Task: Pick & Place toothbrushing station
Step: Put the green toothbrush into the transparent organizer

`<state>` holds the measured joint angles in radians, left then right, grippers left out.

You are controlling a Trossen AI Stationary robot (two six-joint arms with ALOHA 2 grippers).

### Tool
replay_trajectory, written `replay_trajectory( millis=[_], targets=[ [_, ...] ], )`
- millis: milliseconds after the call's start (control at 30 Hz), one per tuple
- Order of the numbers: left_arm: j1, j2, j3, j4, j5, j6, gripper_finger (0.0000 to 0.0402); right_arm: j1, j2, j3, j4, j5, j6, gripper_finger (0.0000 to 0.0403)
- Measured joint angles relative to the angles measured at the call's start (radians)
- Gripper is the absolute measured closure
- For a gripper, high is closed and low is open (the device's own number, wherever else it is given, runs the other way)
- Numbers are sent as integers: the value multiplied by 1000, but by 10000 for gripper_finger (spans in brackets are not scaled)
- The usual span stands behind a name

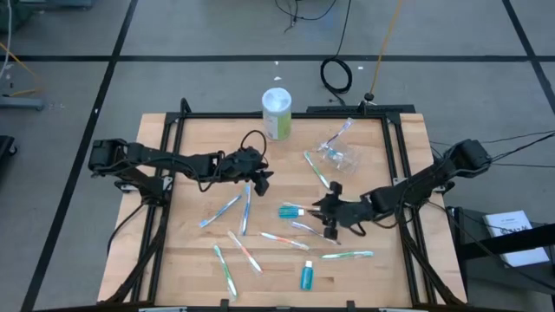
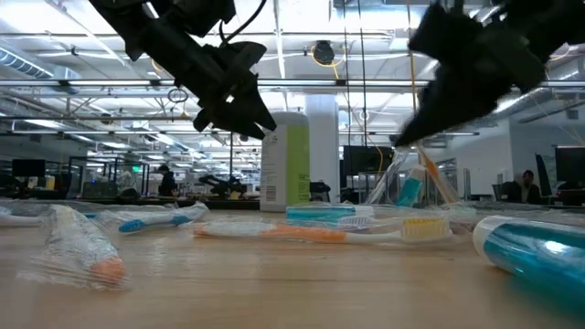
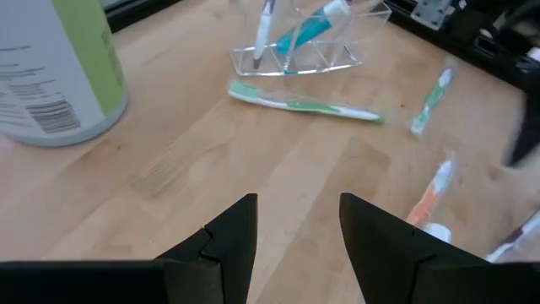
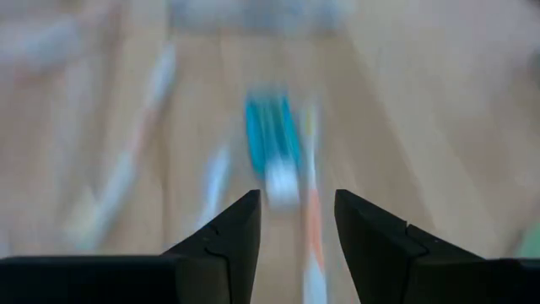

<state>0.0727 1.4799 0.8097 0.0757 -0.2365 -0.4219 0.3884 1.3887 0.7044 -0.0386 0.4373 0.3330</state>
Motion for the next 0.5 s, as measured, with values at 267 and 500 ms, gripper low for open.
replay_trajectory(
  millis=[267,500],
  targets=[
    [-3,0,0,-5,1,26,227,-1,-84,18,-456,-20,195,259],
    [-3,0,0,-4,2,47,227,-15,-116,14,-603,-22,260,259]
  ],
)
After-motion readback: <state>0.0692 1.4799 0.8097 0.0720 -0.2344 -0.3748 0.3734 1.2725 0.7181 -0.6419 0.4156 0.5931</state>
